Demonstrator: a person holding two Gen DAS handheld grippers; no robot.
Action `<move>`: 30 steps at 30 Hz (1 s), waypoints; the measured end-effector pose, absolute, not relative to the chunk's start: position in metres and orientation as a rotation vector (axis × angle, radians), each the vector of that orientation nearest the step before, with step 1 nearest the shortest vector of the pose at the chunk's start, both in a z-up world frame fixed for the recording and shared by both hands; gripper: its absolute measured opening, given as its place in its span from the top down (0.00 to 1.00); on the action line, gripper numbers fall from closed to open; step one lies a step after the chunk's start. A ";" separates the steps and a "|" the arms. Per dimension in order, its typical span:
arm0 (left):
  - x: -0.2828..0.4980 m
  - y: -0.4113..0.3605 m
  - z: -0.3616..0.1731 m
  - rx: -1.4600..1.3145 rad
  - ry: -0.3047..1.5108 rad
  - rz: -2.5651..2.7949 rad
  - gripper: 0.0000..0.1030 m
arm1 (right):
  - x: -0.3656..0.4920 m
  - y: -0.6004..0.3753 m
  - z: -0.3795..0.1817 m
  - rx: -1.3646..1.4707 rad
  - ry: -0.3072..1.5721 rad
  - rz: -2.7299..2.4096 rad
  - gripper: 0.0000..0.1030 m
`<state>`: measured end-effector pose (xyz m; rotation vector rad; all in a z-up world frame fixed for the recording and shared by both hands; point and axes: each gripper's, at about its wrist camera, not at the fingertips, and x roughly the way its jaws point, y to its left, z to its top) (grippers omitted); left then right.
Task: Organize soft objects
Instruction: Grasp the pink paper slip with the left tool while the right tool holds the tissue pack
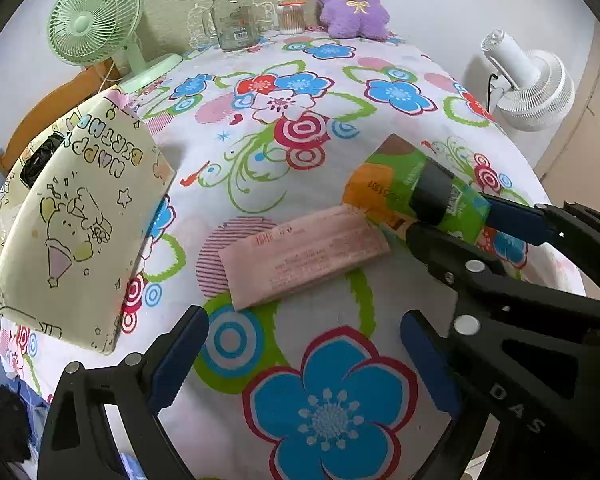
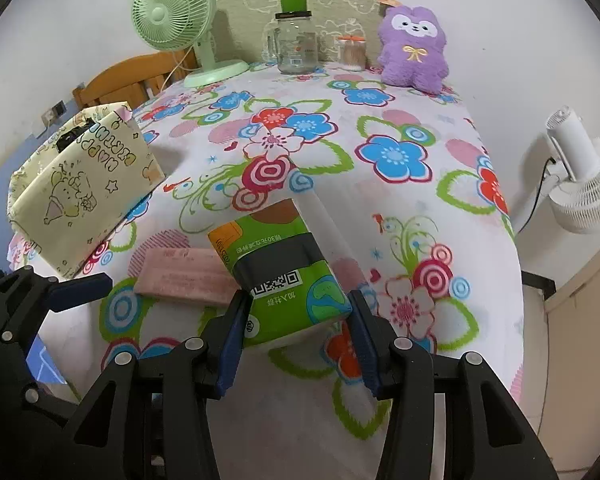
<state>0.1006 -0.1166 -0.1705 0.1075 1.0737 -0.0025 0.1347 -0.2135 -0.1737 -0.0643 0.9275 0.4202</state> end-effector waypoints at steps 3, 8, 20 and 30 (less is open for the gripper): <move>0.097 -0.117 -0.172 0.116 1.078 -0.002 0.05 | 0.127 -0.216 -0.173 -0.063 0.931 0.415 0.50; 0.090 -0.116 -0.174 0.139 1.074 -0.018 0.05 | 0.116 -0.220 -0.173 -0.059 0.951 0.402 0.50; 0.089 -0.111 -0.174 0.189 1.067 -0.082 0.04 | 0.113 -0.207 -0.178 -0.084 0.982 0.370 0.50; 0.110 -0.106 -0.174 0.184 1.064 -0.059 0.04 | 0.138 -0.201 -0.183 -0.071 0.976 0.382 0.50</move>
